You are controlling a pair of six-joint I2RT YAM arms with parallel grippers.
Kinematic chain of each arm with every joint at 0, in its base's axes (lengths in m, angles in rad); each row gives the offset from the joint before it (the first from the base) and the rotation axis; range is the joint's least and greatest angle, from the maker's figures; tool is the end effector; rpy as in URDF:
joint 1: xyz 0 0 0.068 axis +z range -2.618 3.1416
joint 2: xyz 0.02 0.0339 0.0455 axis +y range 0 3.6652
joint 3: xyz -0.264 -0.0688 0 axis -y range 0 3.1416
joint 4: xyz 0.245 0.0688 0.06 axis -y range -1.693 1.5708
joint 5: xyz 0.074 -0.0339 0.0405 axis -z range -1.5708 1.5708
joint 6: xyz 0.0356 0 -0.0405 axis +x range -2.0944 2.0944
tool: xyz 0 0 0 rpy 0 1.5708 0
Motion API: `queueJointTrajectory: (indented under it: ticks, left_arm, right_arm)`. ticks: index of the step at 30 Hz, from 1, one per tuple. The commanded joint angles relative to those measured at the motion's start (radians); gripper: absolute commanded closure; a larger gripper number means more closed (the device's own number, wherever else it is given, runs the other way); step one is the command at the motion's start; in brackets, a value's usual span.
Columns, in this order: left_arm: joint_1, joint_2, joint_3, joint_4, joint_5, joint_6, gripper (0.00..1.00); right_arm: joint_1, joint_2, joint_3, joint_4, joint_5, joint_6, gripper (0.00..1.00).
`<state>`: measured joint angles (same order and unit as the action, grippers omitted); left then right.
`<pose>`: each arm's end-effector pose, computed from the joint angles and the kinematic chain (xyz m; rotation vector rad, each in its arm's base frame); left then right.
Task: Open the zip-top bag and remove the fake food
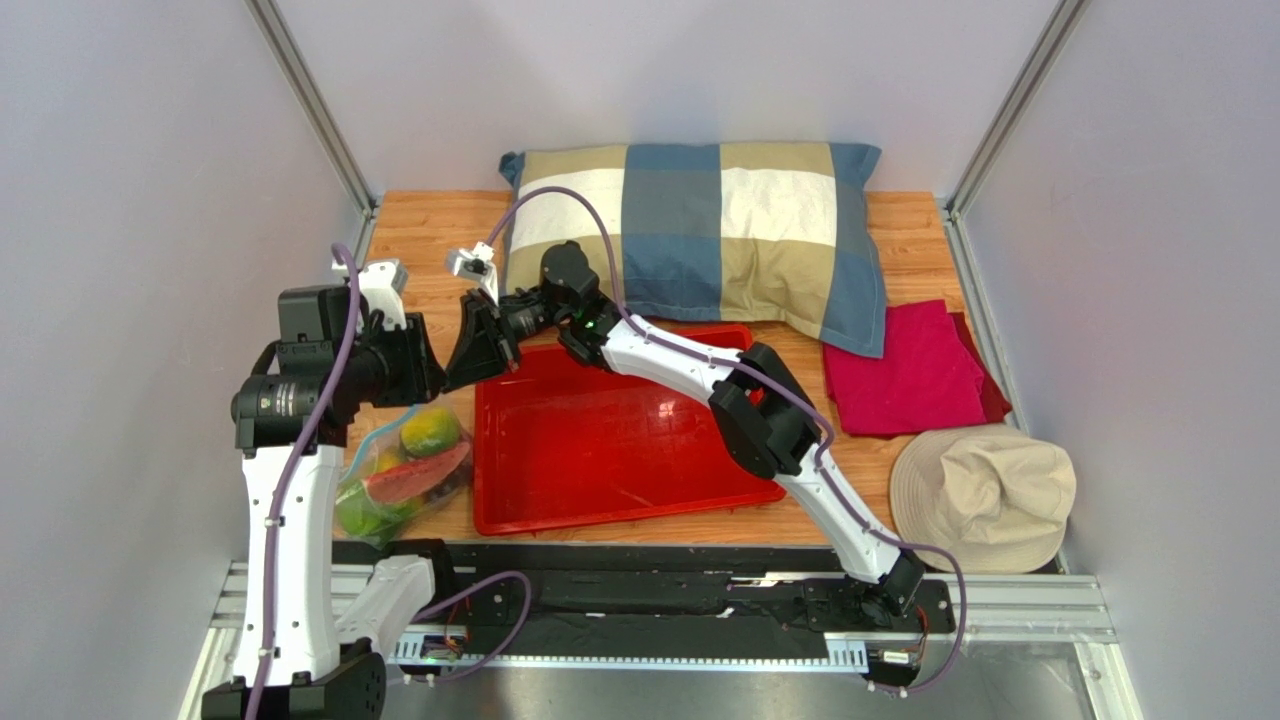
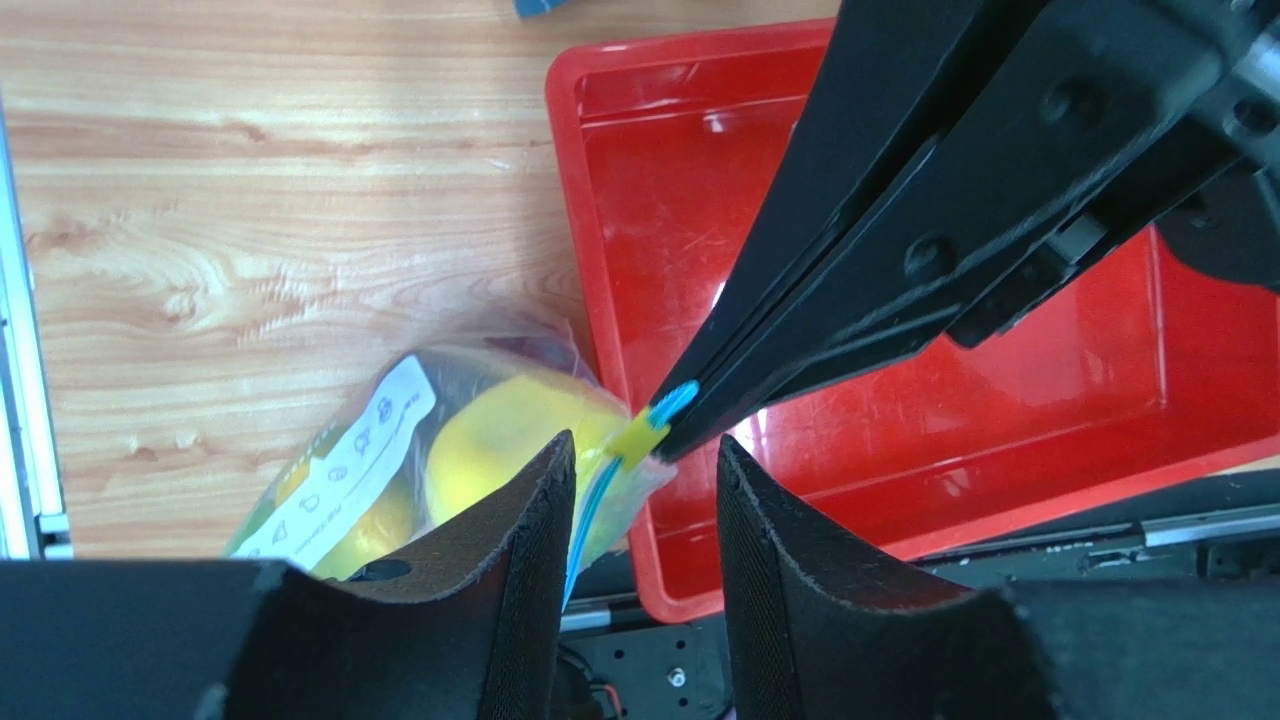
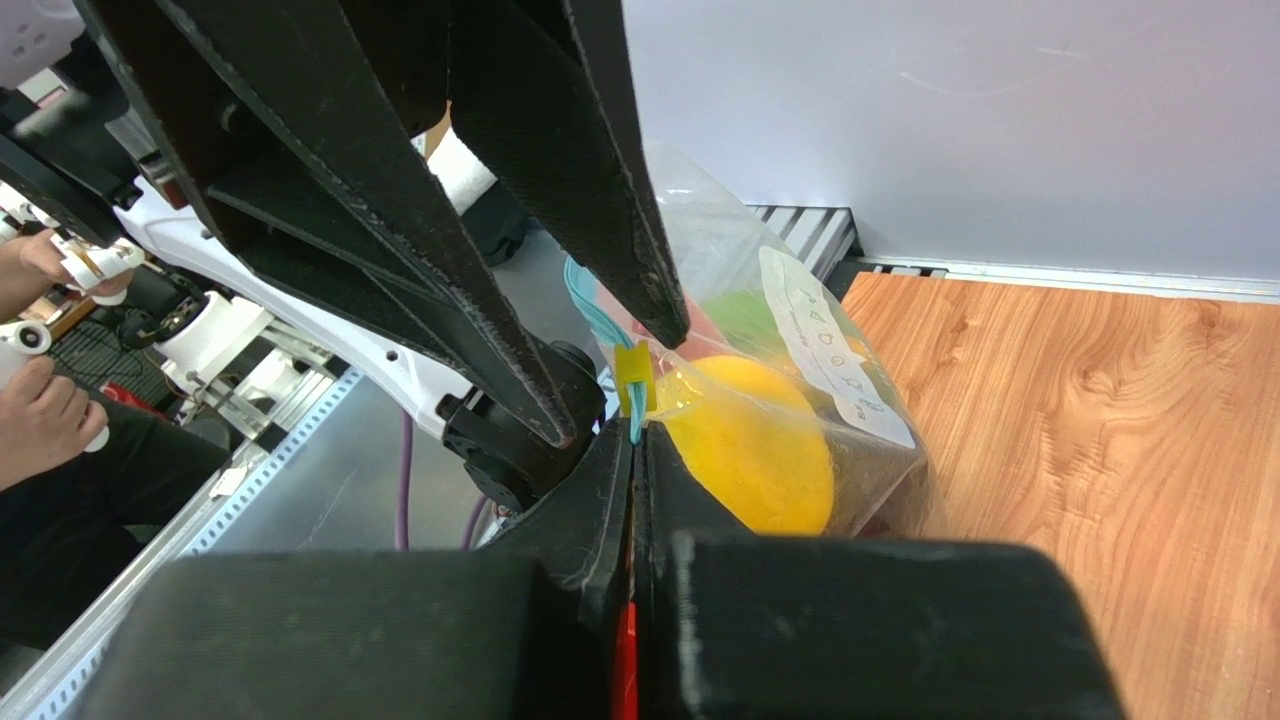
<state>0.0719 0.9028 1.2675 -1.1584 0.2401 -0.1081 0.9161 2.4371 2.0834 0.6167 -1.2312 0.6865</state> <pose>0.1403 0.0016 0.3868 -0.0958 2.3537 -0.3012 0.3111 0.4604 0.2782 -1.4329 1.2333 1.9858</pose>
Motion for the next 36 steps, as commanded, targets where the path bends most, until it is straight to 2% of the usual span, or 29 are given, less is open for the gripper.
queueJointTrajectory:
  ticks: [1, 7, 14, 17, 19, 24, 28, 36]
  left_arm:
    - [0.002, 0.044, 0.043, 0.039, 0.034, 0.021, 0.57]
    - [0.0, 0.036, 0.03, 0.043, 0.053, 0.03, 0.71]
    - [0.002, 0.024, 0.013, 0.037, 0.059, 0.033, 0.78]
    - [0.002, 0.034, 0.012, 0.036, 0.059, 0.025, 0.94]
    - [0.002, 0.036, 0.015, 0.029, 0.045, 0.012, 1.0]
    - [0.002, 0.021, 0.017, -0.018, -0.076, -0.08, 1.0]
    - [0.002, -0.039, -0.016, -0.04, -0.136, -0.149, 1.0]
    - [0.002, -0.176, -0.046, -0.121, -0.238, -0.252, 1.0]
  right_arm:
    - [0.007, -0.007, 0.047, 0.006, 0.012, -0.03, 1.0]
    - [0.006, -0.001, 0.056, 0.006, 0.012, -0.028, 1.0]
    - [0.001, 0.013, 0.073, 0.011, 0.015, -0.008, 1.0]
    - [0.001, 0.023, 0.083, 0.017, 0.029, 0.005, 1.0]
    - [0.0, 0.034, 0.089, 0.026, 0.064, 0.03, 1.0]
    - [-0.023, 0.06, 0.07, 0.075, 0.27, 0.113, 1.0]
    - [-0.042, 0.109, 0.113, 0.12, 0.349, 0.22, 1.0]
    - [-0.075, 0.089, 0.075, 0.023, 0.495, 0.165, 1.0]
